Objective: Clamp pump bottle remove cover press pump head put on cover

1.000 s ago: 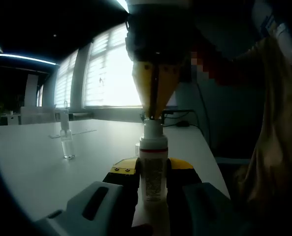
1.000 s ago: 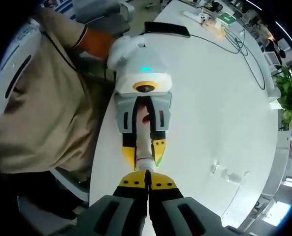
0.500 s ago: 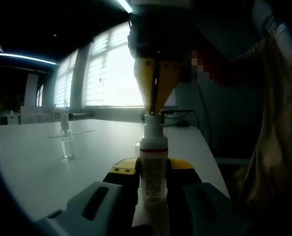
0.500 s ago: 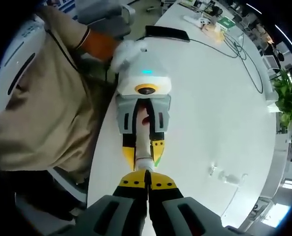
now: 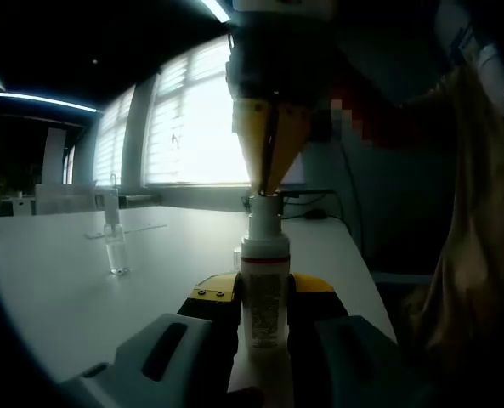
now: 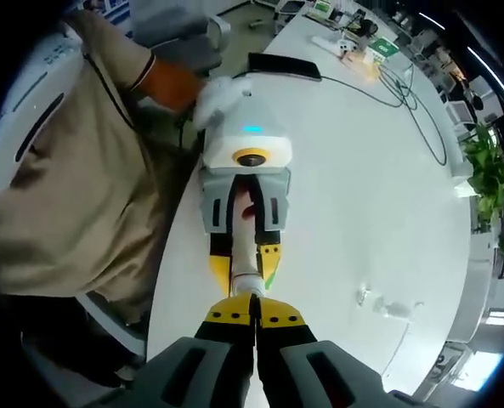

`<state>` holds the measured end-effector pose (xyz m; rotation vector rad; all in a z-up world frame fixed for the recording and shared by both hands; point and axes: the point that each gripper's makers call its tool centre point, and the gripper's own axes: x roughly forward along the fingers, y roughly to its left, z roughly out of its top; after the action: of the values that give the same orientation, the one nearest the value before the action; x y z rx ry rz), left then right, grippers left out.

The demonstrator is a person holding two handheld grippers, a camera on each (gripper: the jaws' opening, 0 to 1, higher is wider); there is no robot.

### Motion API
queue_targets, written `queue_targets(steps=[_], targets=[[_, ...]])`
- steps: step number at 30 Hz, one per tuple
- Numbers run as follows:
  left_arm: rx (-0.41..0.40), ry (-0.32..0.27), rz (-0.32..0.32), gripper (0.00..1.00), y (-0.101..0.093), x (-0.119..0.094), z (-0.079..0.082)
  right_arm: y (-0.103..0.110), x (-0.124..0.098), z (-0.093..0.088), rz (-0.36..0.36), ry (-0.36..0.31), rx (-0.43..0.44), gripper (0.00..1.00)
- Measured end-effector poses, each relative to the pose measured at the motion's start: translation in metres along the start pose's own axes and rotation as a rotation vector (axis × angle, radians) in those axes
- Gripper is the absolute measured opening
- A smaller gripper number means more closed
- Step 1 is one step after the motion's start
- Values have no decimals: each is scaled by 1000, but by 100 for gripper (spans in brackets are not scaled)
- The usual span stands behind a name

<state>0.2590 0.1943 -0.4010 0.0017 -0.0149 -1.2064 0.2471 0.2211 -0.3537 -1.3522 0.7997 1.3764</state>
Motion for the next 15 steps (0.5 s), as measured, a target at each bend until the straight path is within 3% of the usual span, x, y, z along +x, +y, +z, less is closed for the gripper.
queue_targets(steps=[15], targets=[[0,0,0,12,0,1,0,-1,2,0,19,30,0,0]])
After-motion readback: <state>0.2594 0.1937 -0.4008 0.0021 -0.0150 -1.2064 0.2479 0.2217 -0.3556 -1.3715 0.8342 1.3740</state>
